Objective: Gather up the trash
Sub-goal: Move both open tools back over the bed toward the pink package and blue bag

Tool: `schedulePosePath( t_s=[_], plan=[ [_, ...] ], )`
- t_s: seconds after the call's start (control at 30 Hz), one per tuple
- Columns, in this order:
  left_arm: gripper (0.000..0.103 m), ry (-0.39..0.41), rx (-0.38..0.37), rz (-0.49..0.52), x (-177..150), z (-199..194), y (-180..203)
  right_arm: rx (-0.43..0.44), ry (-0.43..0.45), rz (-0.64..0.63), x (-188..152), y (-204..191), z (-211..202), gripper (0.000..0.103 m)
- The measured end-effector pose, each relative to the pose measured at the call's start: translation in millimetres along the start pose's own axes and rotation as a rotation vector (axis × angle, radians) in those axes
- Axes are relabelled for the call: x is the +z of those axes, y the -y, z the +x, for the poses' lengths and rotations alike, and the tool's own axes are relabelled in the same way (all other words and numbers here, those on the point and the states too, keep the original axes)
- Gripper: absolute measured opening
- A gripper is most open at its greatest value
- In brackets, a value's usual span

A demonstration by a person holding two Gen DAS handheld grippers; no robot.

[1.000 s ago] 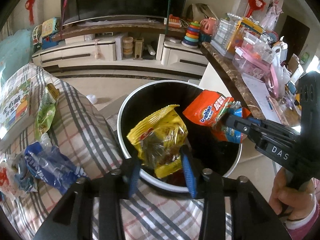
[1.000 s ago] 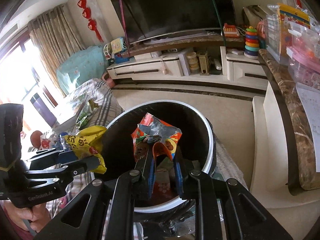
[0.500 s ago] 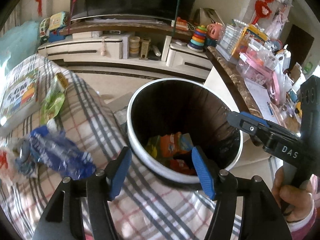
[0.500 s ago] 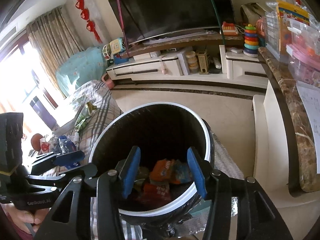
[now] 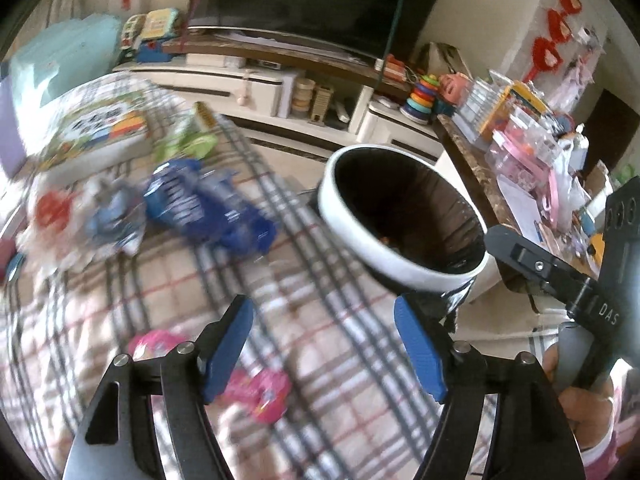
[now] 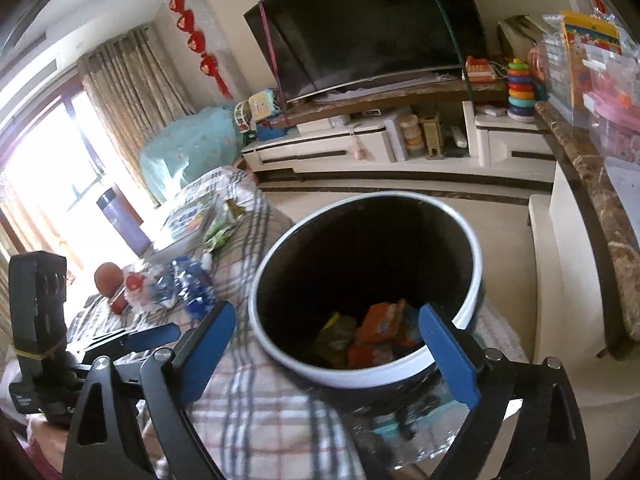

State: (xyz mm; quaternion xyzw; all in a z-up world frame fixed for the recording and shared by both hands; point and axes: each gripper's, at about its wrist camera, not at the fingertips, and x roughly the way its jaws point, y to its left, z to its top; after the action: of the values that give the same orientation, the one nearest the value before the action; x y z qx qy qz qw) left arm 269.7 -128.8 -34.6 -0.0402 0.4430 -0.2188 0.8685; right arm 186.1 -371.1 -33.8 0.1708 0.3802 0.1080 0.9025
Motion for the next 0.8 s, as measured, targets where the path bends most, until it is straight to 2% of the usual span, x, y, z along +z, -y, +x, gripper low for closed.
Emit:
schedulePosePath(
  t_s=[0.27, 0.5, 0.8],
  plan=[
    [0.074, 0.038, 0.060, -0.083, -34, -46, -41, 0.040, 0.002, -0.021, -20, -29, 1, 0.098],
    [0.074, 0.038, 0.105, -0.164, -60, -72, -74, 0.123, -0.008, -0.063, -41, -63, 8, 0.098],
    [0.074, 0.038, 0.141, -0.229, -75, -84, -93, 0.194, -0.092, -0.141, -63, -101, 22, 0.098]
  ],
)
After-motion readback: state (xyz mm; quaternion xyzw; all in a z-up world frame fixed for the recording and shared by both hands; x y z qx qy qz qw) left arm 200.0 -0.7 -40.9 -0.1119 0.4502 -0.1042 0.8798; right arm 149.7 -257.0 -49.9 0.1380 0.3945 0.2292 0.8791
